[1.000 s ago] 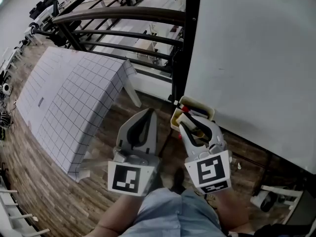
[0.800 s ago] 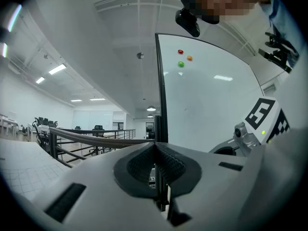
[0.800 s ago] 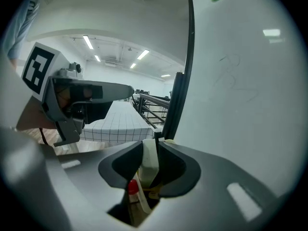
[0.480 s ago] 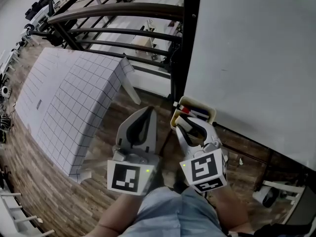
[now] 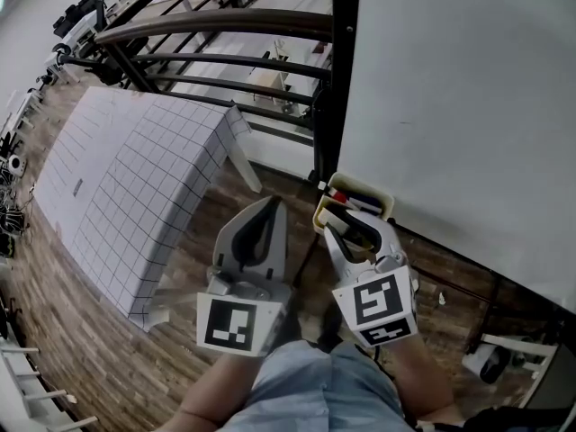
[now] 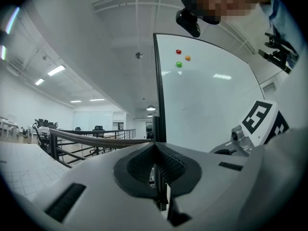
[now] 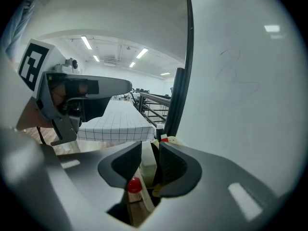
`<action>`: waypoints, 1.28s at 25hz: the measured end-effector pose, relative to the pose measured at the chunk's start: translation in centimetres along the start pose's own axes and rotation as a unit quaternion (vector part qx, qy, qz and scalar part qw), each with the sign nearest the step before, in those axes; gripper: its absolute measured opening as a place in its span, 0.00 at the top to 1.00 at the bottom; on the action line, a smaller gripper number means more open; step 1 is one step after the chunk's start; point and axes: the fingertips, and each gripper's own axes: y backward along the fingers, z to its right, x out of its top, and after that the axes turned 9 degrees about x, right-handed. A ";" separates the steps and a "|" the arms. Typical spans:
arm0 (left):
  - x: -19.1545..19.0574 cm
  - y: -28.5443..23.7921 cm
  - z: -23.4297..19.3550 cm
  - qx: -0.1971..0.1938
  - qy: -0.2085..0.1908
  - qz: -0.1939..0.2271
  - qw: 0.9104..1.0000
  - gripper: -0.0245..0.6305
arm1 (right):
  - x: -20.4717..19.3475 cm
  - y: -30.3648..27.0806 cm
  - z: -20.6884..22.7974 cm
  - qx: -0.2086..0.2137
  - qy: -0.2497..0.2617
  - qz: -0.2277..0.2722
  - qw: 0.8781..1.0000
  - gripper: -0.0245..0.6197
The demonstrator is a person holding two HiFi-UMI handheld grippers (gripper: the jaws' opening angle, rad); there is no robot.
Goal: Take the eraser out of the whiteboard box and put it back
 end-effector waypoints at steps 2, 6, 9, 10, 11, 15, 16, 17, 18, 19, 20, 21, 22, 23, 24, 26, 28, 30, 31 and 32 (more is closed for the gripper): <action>0.0 0.3 -0.5 0.002 -0.002 0.003 1.000 0.96 | 0.4 -0.3 -0.5 0.000 0.005 0.006 1.000 0.79; 0.7 1.0 -0.6 0.006 -0.007 0.016 1.000 0.96 | 1.6 0.5 -0.7 -0.001 0.000 0.038 0.999 0.79; 1.3 1.8 0.0 0.009 -0.008 0.022 1.000 0.96 | 3.4 2.6 -0.4 -0.005 -0.024 0.093 0.995 0.84; 1.5 2.0 0.1 0.009 -0.010 0.025 1.000 0.96 | 4.2 3.4 -0.3 -0.005 -0.029 0.118 0.993 0.87; 1.7 2.3 0.3 0.010 -0.011 0.028 0.999 0.96 | 5.2 4.3 -0.2 -0.006 -0.030 0.145 0.989 0.91; 2.7 3.3 1.0 0.014 -0.016 0.039 0.999 0.96 | 8.1 8.0 0.0 -0.022 -0.014 0.217 0.976 0.96; 2.9 3.6 1.1 0.015 -0.016 0.041 0.999 0.96 | 8.6 8.8 0.0 -0.028 -0.011 0.229 0.973 0.96; 3.2 3.8 1.2 0.016 -0.017 0.043 0.999 0.96 | 9.1 9.5 0.0 -0.033 -0.010 0.238 0.971 0.96; 3.4 4.1 1.4 0.017 -0.019 0.047 0.999 0.96 | 9.4 10.1 0.0 -0.036 -0.008 0.245 0.969 0.96; 3.6 4.3 1.6 0.018 -0.020 0.050 0.998 0.96 | 9.5 10.6 0.1 -0.038 -0.008 0.250 0.967 0.96; 3.7 4.5 1.9 0.018 -0.022 0.053 0.998 0.96 | 9.4 11.0 0.2 -0.039 -0.008 0.253 0.967 0.96; 3.7 4.7 2.3 0.018 -0.023 0.055 0.998 0.96 | 9.3 11.3 0.2 -0.040 -0.007 0.255 0.966 0.96; 3.7 4.9 2.6 0.018 -0.023 0.056 0.998 0.96 | 9.1 11.6 0.3 -0.041 -0.007 0.256 0.966 0.96; 3.7 5.0 2.8 0.019 -0.024 0.057 0.998 0.96 | 9.0 11.8 0.2 -0.041 -0.006 0.257 0.966 0.96; 3.7 5.2 2.8 0.019 -0.024 0.057 0.998 0.96 | 9.0 11.8 0.2 -0.041 -0.006 0.258 0.965 0.96; 4.0 5.3 2.4 0.021 -0.025 0.057 0.998 0.96 | 9.4 11.7 -0.1 -0.040 -0.004 0.259 0.965 0.96; 4.1 5.5 2.1 0.022 -0.025 0.058 0.998 0.96 | 9.8 11.7 -0.4 -0.040 -0.001 0.260 0.965 0.96; 4.2 5.7 2.0 0.023 -0.026 0.059 0.998 0.96 | 9.9 11.8 -0.5 -0.041 0.000 0.262 0.964 0.96; 4.2 5.8 2.1 0.023 -0.026 0.060 0.998 0.96 | 9.9 11.9 -0.5 -0.041 0.000 0.263 0.964 0.96; 4.3 5.9 2.1 0.023 -0.026 0.061 0.998 0.96 | 10.0 12.0 -0.6 -0.041 0.000 0.264 0.964 0.96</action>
